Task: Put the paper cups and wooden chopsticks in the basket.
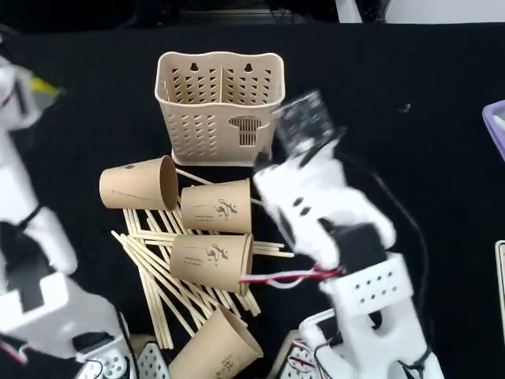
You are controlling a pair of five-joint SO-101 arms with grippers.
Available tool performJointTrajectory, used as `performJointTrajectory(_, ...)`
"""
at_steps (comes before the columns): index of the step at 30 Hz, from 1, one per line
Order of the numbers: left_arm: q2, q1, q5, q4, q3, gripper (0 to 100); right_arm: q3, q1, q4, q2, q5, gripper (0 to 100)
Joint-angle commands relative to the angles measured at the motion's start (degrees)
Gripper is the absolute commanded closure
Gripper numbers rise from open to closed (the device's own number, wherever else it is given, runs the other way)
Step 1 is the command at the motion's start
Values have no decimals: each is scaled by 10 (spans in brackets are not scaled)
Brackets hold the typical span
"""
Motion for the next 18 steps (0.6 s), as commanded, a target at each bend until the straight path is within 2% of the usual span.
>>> performJointTrajectory(1,-85,-74,-46,-9,192,698,55,-66,-48,-26,4,773)
performJointTrajectory(4,-129,-110,-56,-75,349,712,102,-92,-70,-15,4,773)
performJointTrajectory(8,-205,-153,-58,-218,576,739,135,-92,-109,6,4,773)
performJointTrajectory(13,-291,-163,-57,-382,838,720,129,-92,-115,40,2,773)
performJointTrajectory(18,-358,-163,-47,-482,1002,718,129,-92,-111,62,-87,773)
